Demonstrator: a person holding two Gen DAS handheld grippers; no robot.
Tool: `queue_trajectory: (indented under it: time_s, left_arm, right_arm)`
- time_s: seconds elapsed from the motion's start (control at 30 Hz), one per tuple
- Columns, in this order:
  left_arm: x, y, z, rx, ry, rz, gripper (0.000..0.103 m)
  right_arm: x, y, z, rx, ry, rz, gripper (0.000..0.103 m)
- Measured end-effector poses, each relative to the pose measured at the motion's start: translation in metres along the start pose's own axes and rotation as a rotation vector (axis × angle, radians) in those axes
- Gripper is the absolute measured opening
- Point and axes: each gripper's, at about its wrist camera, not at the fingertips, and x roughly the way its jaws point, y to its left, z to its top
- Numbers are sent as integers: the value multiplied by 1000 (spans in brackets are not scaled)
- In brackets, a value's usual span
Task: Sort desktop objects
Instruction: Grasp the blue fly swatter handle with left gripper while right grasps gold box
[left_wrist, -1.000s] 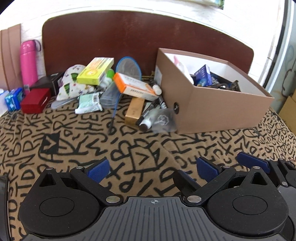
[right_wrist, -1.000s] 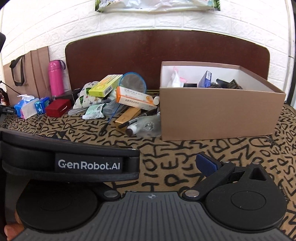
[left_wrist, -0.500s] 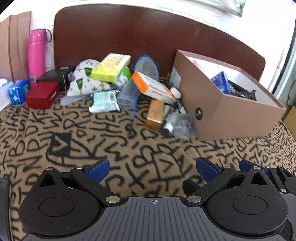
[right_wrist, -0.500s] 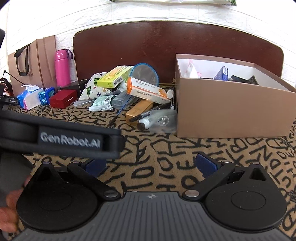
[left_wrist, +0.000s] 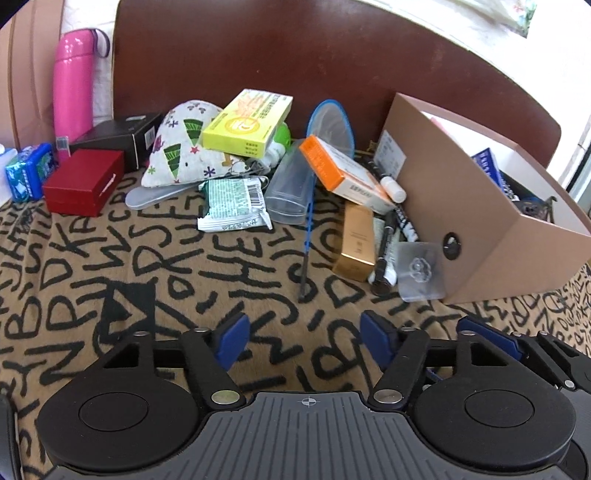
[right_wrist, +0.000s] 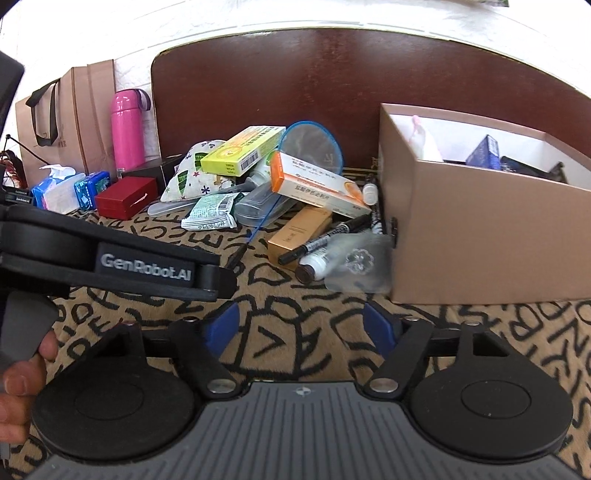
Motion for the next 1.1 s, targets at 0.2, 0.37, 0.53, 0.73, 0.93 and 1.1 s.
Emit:
queue_trajectory:
  time_s: [0.2,0.37,0.53,0.73,0.93,1.1]
  left_arm:
    - [20,7,11,6,21,10,61]
    - [32,13,26,-4,17,3,55]
    - [47,16,44,10,21,-8,53]
    - [70,16,63,15,53,-68,52]
    - [88,18,72,20,58,-87,52]
    - [98,14,77,52,45,-57,40]
  right_arm:
    - [16,6,8,-19,-4,19,60]
    - [27,7,22,-60,-39,-18,57]
    - [43,10,34,-123,-52,-31,53]
    - [70,8,48,-163,-26,-28,46]
    - [80,3,54,-145,-13,-32,45]
    - [86,6,56,-133,-8,-19,46]
